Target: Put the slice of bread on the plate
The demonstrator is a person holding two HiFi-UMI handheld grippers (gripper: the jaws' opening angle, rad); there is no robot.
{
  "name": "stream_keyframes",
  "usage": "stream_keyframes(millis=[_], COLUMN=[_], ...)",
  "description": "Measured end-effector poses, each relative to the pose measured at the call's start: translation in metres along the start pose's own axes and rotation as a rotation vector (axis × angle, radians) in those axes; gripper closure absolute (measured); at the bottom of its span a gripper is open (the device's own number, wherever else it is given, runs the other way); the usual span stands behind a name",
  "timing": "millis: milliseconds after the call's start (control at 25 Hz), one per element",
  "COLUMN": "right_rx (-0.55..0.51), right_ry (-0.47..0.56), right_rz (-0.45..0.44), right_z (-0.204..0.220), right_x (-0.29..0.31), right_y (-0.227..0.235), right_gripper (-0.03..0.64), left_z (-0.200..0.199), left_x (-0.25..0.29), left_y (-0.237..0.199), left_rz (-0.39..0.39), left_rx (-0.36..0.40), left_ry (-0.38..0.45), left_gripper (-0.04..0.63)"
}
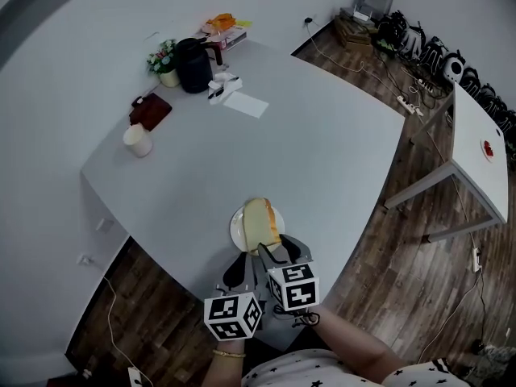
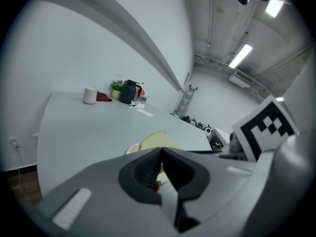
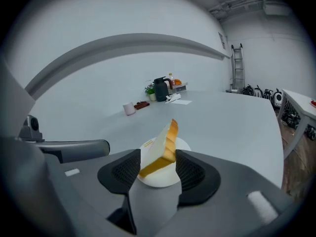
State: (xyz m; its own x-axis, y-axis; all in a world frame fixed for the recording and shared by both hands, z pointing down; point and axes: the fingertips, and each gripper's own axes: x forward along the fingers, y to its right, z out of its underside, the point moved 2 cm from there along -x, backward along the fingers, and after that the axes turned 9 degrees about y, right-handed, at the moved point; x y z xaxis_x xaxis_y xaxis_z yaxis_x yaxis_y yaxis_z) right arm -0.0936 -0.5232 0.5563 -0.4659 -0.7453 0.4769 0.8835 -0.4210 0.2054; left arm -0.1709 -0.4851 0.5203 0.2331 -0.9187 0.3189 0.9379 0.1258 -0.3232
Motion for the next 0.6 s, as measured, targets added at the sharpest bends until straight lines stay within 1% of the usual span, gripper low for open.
stream_keyframes(millis=[160,240,320,520,560,600], right_rx=[-0.014,-0.028,-0.022,0.004,0.009,0.015], right_ry=[0.008,0.030,0.048,0.083,0.091,0.099], right_rz=[0.043,0.060,0.061,0.033,0.027,0.023], right_z=[0.003,-0.001,-0.003,-0.005,-0.005,-0.005], right_x=[-0.005,-0.008,-0.013,-0.025,-0.029,-0.032], right_y=[0.014,0.018,0.020,0.014,0.012,0.011], right_gripper=[0.324,0.308,0.310,0.360,0.406,0.468], left_z=[0.002,0.004,0.007,0.007,0.008,0.008], left_x=[0.003,0.003,0.002,0.000,-0.001,-0.003], left_y=[0.009,0.011,0.014,0.017,0.017,0.018], left_rz=[0.012,0.015,0.016,0.018,0.020,0.021], left_rx=[0.003,0.002,0.000,0.001,0.005,0.008], left_ry=[-0.002,-0.005,-0.008,-0.002,-0.001,0.000], left_gripper=[0.588,0.588,0.588,0.588,0.588,0.588])
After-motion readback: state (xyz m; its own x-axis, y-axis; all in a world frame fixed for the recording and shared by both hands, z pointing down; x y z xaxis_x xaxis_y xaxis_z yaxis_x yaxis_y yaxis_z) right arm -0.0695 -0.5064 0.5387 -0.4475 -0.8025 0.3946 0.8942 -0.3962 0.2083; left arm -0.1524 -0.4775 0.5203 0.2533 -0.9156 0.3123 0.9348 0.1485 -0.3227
